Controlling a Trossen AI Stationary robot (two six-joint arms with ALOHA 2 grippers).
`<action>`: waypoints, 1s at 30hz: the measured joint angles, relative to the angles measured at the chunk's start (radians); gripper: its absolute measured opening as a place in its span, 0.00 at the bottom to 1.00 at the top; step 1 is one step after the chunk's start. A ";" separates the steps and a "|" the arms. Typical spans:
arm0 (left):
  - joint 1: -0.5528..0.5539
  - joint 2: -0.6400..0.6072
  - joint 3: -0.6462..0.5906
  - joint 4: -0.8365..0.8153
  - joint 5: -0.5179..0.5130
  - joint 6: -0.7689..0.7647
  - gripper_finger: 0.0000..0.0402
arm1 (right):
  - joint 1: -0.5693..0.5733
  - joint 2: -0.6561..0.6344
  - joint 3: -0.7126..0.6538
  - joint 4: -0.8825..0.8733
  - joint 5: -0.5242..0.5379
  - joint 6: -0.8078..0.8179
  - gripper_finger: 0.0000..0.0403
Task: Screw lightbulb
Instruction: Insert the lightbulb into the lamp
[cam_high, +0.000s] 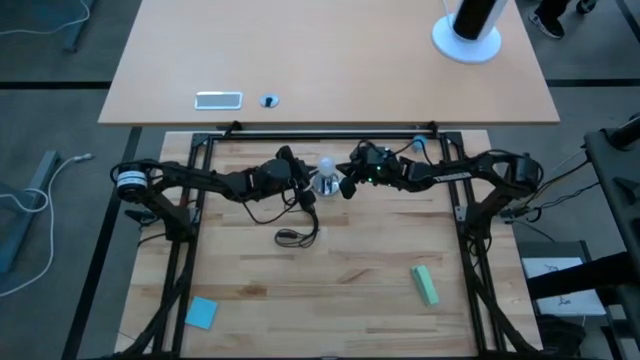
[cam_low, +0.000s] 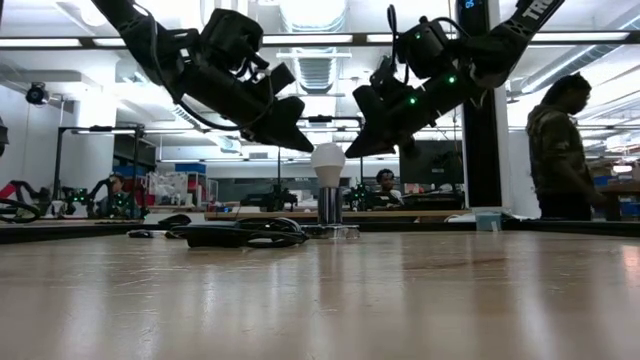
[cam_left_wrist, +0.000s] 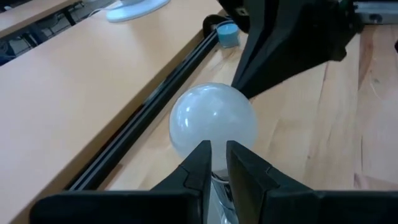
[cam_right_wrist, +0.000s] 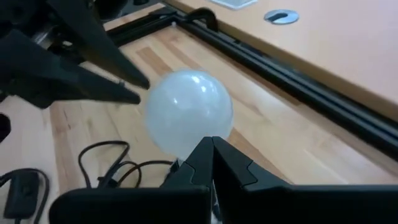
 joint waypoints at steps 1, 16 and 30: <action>0.000 0.000 0.000 -0.001 0.000 0.000 0.10 | 0.003 0.008 0.004 0.000 0.000 0.000 0.00; 0.027 -0.002 0.000 -0.049 -0.051 -0.007 0.10 | 0.046 0.036 0.034 -0.007 -0.016 0.008 0.00; 0.022 -0.005 -0.001 -0.083 0.048 -0.023 0.10 | -0.042 0.012 0.058 -0.086 0.047 -0.037 0.00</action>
